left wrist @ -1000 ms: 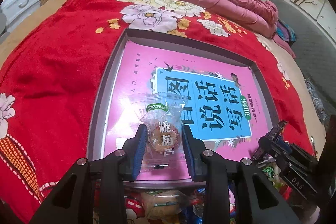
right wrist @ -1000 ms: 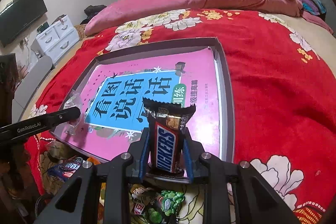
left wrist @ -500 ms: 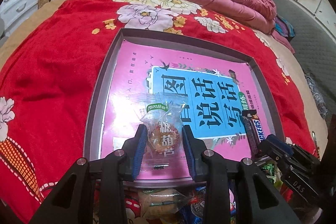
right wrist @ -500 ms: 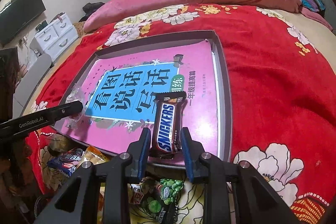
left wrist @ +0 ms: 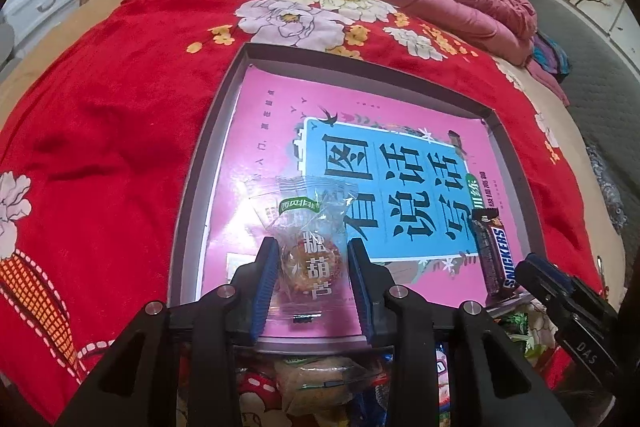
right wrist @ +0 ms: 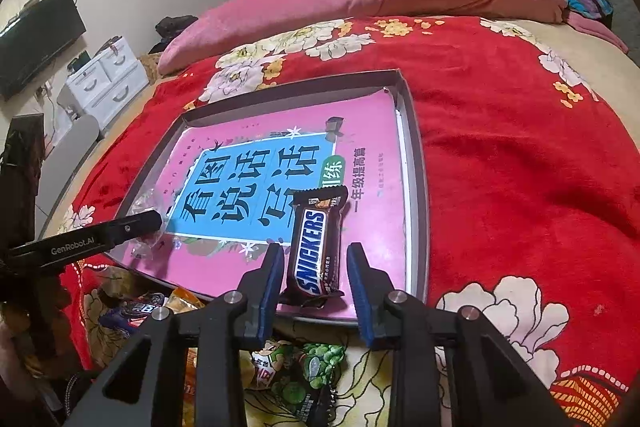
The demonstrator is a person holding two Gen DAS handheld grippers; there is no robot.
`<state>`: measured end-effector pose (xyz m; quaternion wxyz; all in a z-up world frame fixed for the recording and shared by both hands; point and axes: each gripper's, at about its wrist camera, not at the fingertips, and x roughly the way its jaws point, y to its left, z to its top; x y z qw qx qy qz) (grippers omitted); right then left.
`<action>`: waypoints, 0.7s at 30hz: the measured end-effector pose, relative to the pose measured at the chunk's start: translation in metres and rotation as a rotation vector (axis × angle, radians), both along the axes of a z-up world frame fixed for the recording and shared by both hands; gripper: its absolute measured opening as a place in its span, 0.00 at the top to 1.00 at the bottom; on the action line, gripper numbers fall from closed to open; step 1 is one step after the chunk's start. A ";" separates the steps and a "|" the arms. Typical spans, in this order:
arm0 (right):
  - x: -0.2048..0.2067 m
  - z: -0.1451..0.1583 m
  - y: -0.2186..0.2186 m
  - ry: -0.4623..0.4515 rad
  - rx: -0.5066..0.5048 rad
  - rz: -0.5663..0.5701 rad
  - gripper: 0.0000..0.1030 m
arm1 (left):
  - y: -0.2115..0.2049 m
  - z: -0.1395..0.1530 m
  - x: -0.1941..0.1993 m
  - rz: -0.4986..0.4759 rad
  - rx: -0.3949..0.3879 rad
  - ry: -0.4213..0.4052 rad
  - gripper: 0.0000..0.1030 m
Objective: Organize snacks
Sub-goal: 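Lower the snacks into the tray and open both tools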
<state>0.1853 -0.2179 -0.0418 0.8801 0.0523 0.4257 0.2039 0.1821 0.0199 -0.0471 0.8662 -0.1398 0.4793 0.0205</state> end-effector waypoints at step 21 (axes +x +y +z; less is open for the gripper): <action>-0.002 0.010 -0.012 -0.031 0.046 -0.041 0.55 | 0.006 0.019 -0.010 -0.004 -0.001 -0.044 0.46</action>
